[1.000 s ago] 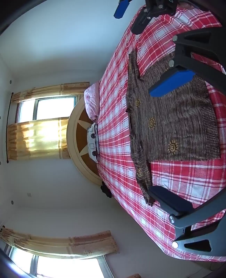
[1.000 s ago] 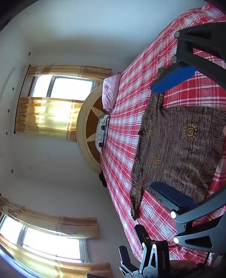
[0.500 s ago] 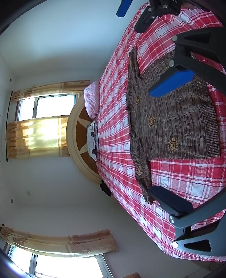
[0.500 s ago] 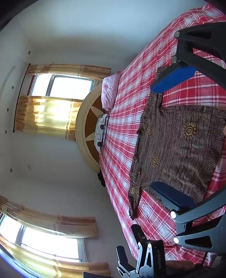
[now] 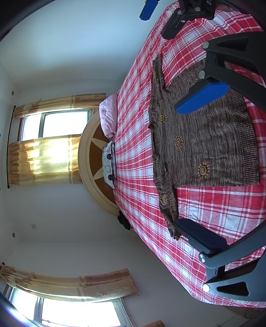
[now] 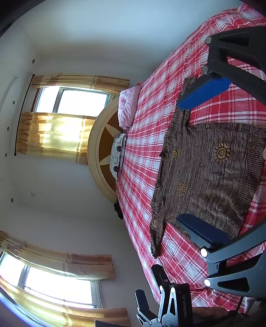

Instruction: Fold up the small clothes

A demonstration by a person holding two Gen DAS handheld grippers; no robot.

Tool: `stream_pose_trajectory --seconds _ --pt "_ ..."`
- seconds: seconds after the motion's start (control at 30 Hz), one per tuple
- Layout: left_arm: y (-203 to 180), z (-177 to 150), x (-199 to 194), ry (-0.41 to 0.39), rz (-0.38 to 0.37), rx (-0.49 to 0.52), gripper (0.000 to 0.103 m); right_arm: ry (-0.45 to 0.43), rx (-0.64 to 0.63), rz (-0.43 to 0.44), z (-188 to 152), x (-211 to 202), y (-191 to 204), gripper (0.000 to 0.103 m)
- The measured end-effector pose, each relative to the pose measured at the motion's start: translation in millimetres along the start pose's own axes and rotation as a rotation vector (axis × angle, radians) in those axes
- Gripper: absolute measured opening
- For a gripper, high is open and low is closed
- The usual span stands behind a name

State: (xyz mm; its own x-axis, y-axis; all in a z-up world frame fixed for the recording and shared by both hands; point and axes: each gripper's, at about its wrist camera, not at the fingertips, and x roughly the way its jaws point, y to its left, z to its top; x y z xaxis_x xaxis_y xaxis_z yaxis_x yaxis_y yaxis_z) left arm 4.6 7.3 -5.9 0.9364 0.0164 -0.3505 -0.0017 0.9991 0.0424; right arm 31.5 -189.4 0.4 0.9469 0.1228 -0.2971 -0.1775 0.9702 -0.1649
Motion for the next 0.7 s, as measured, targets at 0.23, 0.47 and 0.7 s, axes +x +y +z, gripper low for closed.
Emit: stream_pose_trajectory --seconds 0.23,0.47,0.7 --pt "1.4 0.8 -0.5 0.0 0.003 -0.002 0.103 0.005 0.002 0.003 -0.6 1.4 0.1 0.102" --pt "4.1 0.1 -0.4 -0.002 0.005 -0.008 0.103 0.008 0.002 0.004 -0.5 2.6 1.2 0.102" --pt "5.3 0.7 -0.2 0.0 0.005 -0.008 0.103 0.009 0.001 0.004 -2.1 3.4 2.2 0.102"
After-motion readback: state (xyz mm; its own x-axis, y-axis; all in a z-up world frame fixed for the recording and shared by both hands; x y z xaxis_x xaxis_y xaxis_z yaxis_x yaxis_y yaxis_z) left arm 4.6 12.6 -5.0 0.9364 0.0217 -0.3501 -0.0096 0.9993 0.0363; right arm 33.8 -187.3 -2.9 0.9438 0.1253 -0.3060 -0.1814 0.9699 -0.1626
